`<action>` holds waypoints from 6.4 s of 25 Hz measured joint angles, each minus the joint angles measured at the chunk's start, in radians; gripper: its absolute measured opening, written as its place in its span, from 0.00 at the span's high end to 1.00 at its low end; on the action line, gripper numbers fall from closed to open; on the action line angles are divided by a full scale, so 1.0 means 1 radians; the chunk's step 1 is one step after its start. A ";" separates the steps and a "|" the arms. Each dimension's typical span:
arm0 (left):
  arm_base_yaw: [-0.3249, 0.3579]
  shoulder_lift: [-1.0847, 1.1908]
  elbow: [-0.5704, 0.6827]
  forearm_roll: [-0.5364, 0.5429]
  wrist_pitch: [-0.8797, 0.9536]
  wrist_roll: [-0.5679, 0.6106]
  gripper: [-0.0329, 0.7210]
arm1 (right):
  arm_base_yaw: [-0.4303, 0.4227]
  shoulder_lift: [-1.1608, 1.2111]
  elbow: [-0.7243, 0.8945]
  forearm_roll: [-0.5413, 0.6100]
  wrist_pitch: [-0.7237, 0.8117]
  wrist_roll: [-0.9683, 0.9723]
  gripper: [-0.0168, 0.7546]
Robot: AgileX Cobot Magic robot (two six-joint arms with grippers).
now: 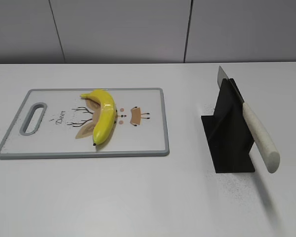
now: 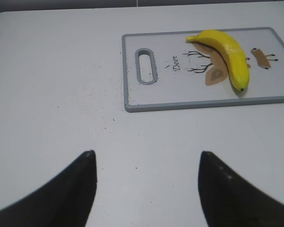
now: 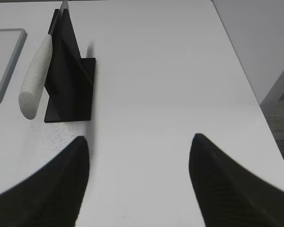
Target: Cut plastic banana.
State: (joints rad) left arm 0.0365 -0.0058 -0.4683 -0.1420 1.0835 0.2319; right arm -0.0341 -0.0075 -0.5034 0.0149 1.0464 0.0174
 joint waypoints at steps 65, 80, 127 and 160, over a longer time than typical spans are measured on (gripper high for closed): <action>0.000 0.000 0.000 0.000 0.000 0.000 0.18 | 0.243 0.759 -0.331 0.109 0.014 -0.017 0.29; 0.000 0.000 0.000 0.000 0.000 0.000 0.18 | 0.386 1.419 -0.597 0.094 0.129 0.113 0.30; 0.000 0.000 0.000 0.002 0.000 0.000 0.18 | 0.386 1.490 -0.643 0.096 0.123 0.269 0.77; -0.023 0.989 -0.528 -0.266 -0.200 0.717 0.18 | 0.386 1.807 -1.241 0.143 0.180 -0.879 0.77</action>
State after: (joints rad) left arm 0.0135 0.9830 -0.9959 -0.4077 0.8840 0.9490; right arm 0.3517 1.7996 -1.7444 0.1581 1.2264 -0.8611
